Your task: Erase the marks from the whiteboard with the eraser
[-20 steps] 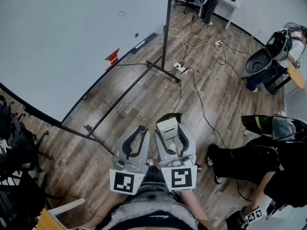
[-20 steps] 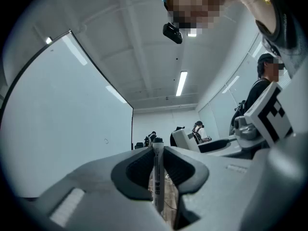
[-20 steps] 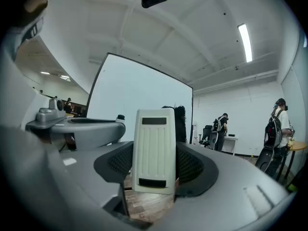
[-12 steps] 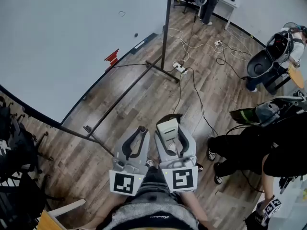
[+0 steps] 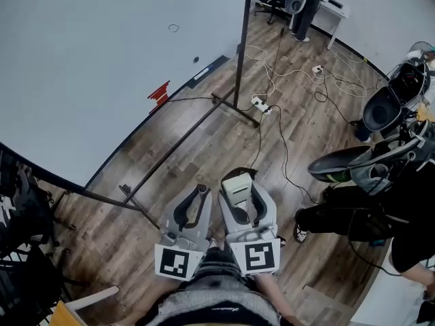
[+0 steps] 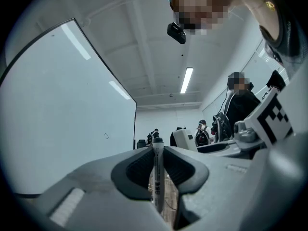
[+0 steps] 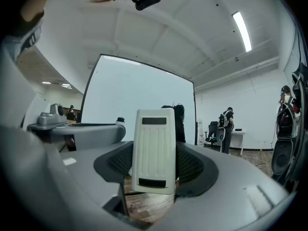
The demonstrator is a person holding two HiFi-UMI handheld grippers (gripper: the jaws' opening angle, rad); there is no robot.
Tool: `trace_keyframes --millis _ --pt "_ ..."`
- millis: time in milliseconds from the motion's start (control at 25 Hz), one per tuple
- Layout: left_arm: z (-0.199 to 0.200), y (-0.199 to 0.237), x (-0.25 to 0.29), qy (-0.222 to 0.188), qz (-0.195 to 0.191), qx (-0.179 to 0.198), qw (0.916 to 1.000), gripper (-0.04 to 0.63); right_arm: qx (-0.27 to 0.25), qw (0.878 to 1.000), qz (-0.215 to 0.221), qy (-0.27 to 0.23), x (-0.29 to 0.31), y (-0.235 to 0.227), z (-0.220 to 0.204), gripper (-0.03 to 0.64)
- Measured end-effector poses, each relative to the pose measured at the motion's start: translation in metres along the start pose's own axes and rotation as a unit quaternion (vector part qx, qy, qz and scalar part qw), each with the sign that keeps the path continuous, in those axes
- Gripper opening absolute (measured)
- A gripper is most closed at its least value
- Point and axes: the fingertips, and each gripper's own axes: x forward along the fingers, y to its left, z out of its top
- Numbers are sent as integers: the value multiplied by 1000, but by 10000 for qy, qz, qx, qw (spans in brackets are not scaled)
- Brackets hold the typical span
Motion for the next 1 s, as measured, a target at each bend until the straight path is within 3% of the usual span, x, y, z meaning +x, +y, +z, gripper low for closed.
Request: trace_keyframes --millis 480,1000 --pt "10 70 153 -101 652 339 9972 77 -135 9978 600 -240 148 -91 39 262" --pt "-17 91 267 72 1181 295 9925 77 -87 9933 1148 -124 243 -172 31 262"
